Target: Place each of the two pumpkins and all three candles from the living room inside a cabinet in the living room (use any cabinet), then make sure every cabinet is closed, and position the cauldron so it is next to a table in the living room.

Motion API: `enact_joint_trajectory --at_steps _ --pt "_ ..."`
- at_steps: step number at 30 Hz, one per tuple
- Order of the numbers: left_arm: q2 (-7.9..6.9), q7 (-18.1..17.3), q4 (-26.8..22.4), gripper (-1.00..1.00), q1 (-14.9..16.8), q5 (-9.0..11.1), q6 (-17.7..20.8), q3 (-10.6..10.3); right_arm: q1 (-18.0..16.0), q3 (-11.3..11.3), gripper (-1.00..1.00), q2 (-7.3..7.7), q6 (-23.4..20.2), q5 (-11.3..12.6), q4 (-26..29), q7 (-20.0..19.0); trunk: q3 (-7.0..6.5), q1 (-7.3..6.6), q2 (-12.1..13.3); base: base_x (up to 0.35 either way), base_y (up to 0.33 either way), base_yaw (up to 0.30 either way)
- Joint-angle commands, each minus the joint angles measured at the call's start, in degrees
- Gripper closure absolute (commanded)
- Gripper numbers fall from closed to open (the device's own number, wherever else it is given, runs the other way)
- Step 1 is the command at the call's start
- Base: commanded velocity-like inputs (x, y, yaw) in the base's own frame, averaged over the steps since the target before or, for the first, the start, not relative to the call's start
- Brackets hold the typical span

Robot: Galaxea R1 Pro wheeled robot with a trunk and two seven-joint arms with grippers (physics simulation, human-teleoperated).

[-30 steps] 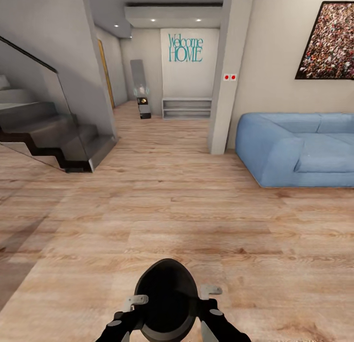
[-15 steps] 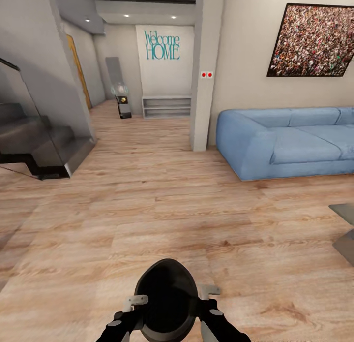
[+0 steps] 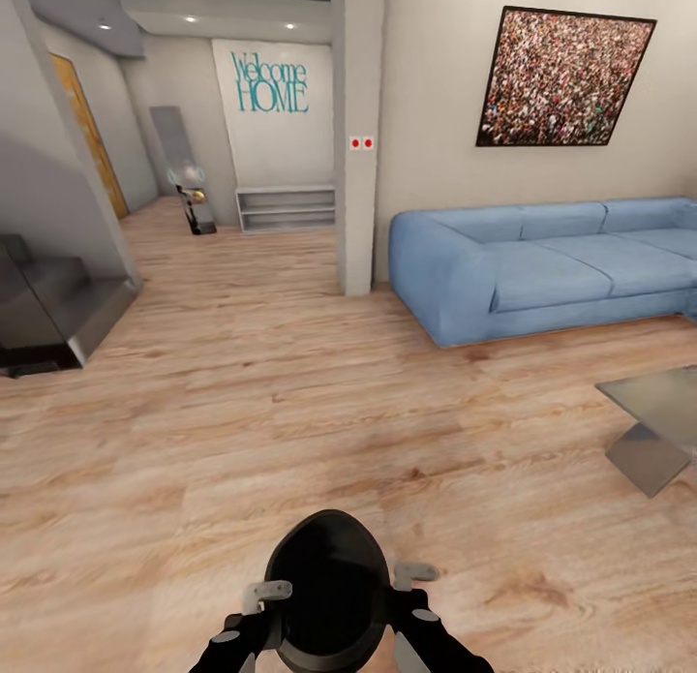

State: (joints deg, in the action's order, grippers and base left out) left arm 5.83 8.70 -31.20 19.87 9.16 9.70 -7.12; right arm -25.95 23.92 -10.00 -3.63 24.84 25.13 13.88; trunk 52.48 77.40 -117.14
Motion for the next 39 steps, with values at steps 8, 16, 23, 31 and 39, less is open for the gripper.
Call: enact_joint_trajectory --at_steps 8,16,23,31,39 --pt "-0.03 0.2 -0.2 1.0 0.0 1.2 0.2 -0.6 -0.1 0.2 1.0 0.0 -0.2 0.5 1.4 -1.2 0.33 0.0 0.0 0.064 0.0 -0.255" --pt "-0.03 0.2 -0.2 1.0 0.0 1.2 0.2 -0.6 -0.1 0.2 1.0 0.0 -0.2 0.5 1.4 -1.2 0.6 0.0 0.0 0.002 0.0 -0.256" --pt "-0.03 0.2 -0.2 1.0 0.0 1.2 0.2 -0.6 -0.1 0.2 1.0 0.0 -0.2 0.5 1.4 -1.2 0.82 0.0 0.0 0.023 0.0 -0.256" --pt "-0.03 0.2 -0.2 1.0 0.0 1.2 0.2 -0.6 -0.1 0.2 1.0 0.0 -0.2 0.5 1.4 -1.2 1.05 0.0 0.0 0.079 0.0 -0.256" --pt "-0.03 0.2 -0.2 1.0 0.0 1.2 0.2 -0.6 -0.1 0.2 1.0 0.0 -0.2 0.5 1.4 -1.2 1.26 0.0 0.0 0.082 0.0 -0.256"
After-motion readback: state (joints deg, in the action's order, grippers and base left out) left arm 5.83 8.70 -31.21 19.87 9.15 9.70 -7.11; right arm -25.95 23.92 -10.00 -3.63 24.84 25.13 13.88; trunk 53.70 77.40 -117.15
